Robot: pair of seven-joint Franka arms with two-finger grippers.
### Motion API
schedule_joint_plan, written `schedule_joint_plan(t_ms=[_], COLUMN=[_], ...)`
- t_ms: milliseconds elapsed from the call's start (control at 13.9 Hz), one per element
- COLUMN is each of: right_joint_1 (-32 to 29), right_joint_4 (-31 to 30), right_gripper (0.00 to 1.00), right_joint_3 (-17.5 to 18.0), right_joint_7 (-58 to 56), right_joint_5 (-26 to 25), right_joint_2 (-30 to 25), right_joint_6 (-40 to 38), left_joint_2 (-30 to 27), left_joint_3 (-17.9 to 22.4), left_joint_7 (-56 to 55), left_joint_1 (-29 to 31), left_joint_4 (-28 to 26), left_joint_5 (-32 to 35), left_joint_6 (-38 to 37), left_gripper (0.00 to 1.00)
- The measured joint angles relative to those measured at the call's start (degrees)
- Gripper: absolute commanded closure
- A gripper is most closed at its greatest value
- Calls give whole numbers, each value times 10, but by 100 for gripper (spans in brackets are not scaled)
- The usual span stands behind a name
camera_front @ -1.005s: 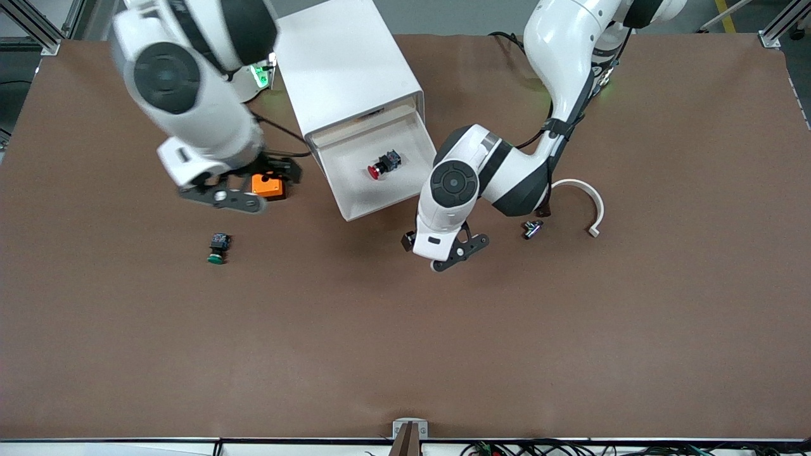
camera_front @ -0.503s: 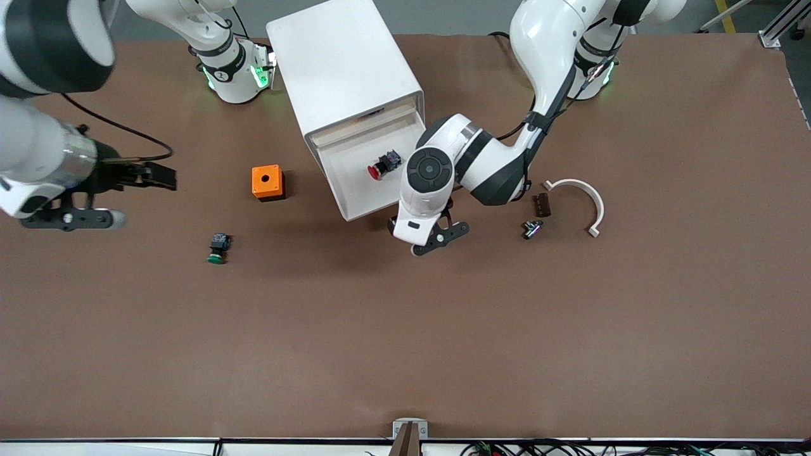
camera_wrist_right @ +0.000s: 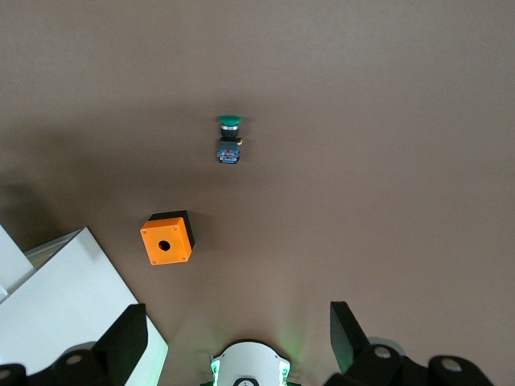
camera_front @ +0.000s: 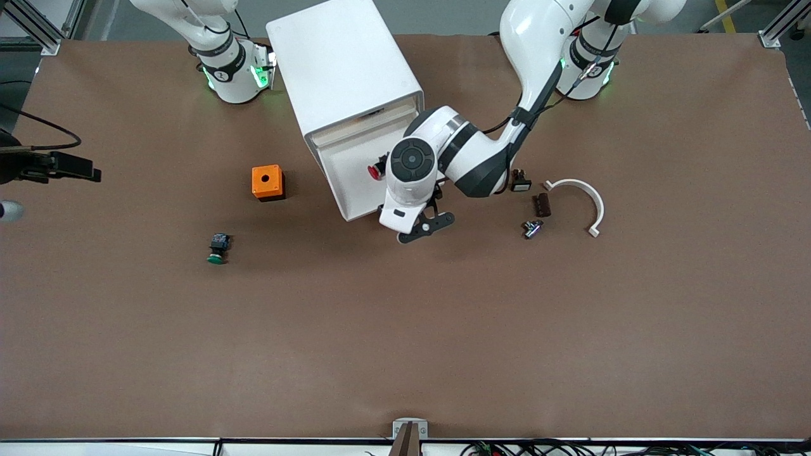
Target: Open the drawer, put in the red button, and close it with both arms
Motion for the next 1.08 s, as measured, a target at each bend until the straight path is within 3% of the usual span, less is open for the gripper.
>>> schedule_joint_plan(t_ms=[862,1077], right_joint_1=[-4,-4], right_joint_4=[-4,-32], right_gripper=[0,0], right_joint_3=[9,9], right_joint_7=[-1,-1], right_joint_5=[0,0], right_joint_2=[3,-3], right_joint_6=[5,33], left_joint_2=[0,1], left_joint_3=[-23,-24], left_joint_7=[0,0], left_joint_1=[-10,-20], left_joint_4=[-5,-7], left_joint_5=[-67,-86], left_joint_6=[0,0], left_gripper=[0,0])
